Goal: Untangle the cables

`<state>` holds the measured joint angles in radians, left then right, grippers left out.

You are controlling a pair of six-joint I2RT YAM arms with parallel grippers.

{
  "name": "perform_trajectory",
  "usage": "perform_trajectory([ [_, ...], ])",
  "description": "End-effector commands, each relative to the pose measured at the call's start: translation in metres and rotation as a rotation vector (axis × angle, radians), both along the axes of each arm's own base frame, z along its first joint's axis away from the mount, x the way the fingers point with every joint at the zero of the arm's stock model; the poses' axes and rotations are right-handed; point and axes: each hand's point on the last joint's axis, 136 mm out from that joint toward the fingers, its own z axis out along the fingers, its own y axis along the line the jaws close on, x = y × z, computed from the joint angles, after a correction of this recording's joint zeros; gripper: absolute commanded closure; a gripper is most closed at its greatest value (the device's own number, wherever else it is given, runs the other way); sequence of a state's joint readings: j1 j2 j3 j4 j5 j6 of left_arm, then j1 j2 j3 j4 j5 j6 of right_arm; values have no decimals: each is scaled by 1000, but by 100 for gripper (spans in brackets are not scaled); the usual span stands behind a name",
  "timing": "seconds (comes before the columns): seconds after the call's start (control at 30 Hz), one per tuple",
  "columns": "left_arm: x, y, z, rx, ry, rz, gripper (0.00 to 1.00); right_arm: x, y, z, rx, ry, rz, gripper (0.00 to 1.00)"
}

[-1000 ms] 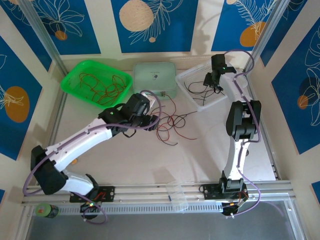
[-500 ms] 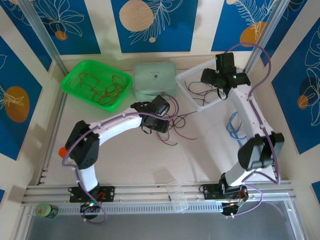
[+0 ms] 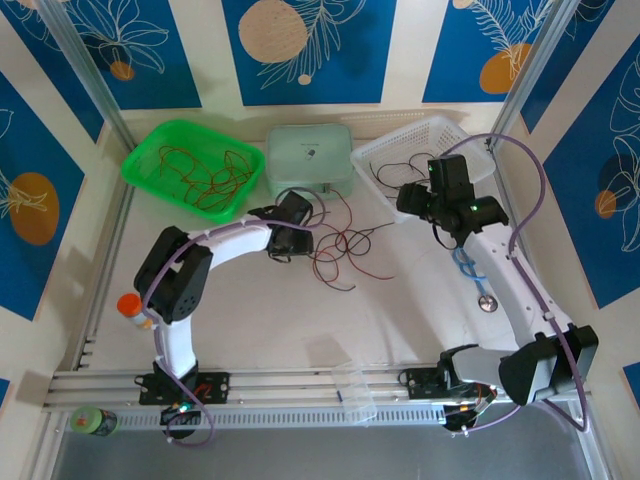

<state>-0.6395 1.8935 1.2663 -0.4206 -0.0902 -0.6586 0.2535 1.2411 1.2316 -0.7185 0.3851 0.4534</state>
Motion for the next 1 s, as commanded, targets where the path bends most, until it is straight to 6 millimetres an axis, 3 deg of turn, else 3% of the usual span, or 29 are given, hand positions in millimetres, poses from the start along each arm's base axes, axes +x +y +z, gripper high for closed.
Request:
perform_trajectory([
  [0.0, 15, 3, 3, -29, -47, 56, 46, -4, 4, -1, 28, -3, 4, 27],
  [0.17, 22, 7, -1, -25, -52, 67, 48, -8, 3, -7, 27, 12, 4, 27],
  [0.5, 14, 28, -18, 118, 3, 62, 63, -12, 3, -20, 39, 39, 6, 27],
  [0.67, 13, 27, -28, 140, 29, 42, 67, -14, 2, -24, 50, 44, 4, 27],
  [0.8, 16, 19, -41, 122, 43, 26, 79, -15, 0, -24, 60, 39, 1, 27],
  [0.9, 19, 17, -45, 121, 44, 17, 100, -18, 1, -23, 74, 37, 7, 28],
  [0.97, 21, 15, -39, 114, 27, 11, 100, -23, 4, -24, 89, 45, 17, 28],
])
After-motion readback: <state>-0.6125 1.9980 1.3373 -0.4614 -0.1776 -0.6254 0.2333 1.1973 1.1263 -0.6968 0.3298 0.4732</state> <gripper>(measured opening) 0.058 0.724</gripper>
